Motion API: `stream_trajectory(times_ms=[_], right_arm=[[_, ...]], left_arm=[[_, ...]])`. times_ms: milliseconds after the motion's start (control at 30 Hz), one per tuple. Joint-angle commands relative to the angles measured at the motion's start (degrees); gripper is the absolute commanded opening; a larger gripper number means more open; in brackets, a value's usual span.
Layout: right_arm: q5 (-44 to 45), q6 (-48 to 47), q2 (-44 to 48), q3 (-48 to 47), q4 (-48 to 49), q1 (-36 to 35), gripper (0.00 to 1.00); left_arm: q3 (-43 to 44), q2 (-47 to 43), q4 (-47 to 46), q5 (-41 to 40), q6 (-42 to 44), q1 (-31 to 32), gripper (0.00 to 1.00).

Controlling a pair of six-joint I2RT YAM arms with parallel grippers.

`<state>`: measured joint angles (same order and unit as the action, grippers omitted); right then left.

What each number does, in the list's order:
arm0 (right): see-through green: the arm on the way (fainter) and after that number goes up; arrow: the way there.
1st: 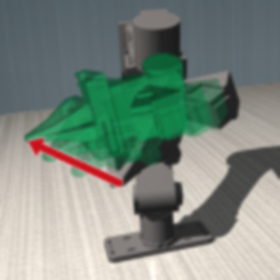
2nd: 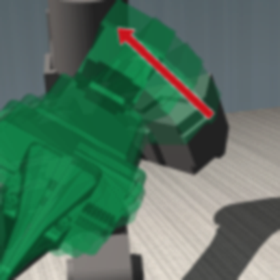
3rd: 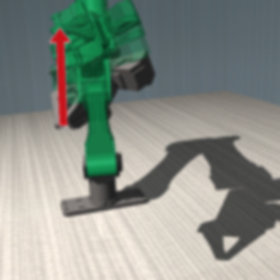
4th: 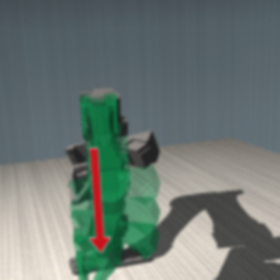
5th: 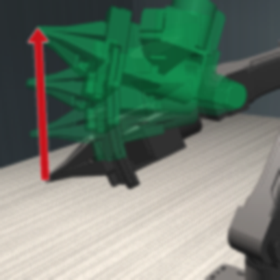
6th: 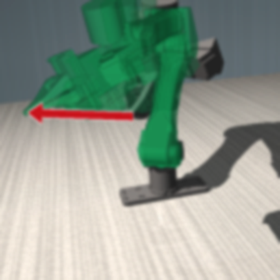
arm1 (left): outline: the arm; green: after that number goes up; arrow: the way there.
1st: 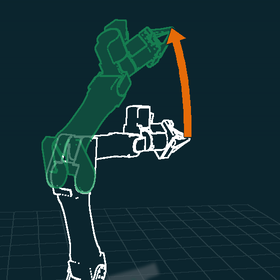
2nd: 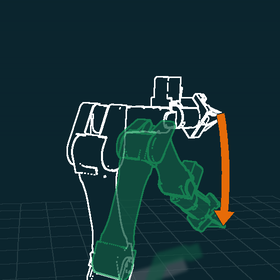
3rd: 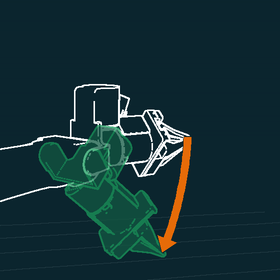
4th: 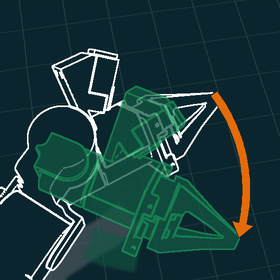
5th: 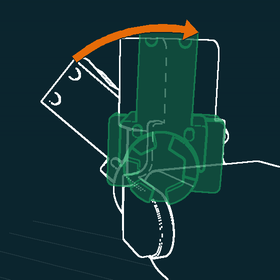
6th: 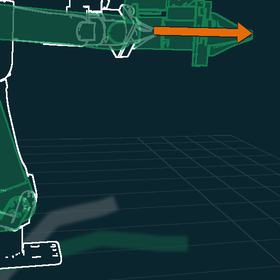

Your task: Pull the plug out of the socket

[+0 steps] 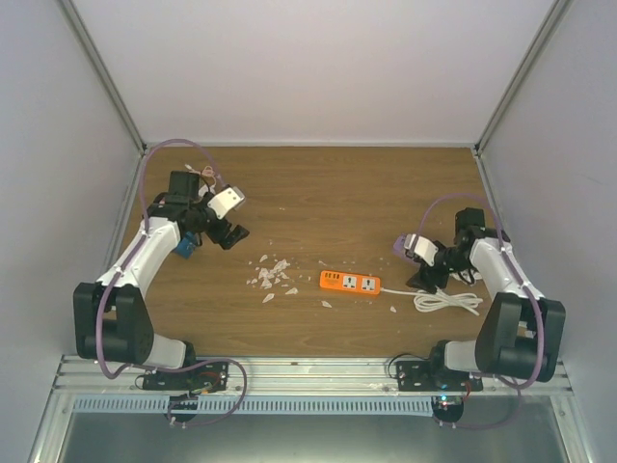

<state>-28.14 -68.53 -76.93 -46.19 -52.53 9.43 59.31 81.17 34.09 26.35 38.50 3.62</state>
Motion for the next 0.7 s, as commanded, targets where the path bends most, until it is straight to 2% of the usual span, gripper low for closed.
stream_trajectory(times_ms=[0, 267, 400, 500, 667], right_arm=[[-6.81, 0.65, -1.06, -6.38, -5.72, 0.15, 0.79], [-19.82, 8.33, -3.98, -21.27, -6.25, -0.71, 0.83], [-24.49, 16.44, -3.26, -24.94, 0.26, -0.75, 0.86], [-28.22, 25.22, -0.85, -22.57, 10.09, -0.74, 0.91], [-30.03, 38.16, 3.47, -12.75, 27.22, -0.74, 1.00]], left_arm=[[4.71, -1.44, 0.51, 1.66, -1.98, 0.01, 0.99], [11.19, -2.03, -0.31, 1.27, -11.07, -2.69, 0.99], [12.28, -2.31, -0.81, -1.12, -14.34, -5.08, 0.99], [9.98, -3.43, -2.21, -2.39, -15.57, -6.59, 0.99], [2.84, -7.81, -6.28, -2.03, -18.04, -7.39, 0.99]])
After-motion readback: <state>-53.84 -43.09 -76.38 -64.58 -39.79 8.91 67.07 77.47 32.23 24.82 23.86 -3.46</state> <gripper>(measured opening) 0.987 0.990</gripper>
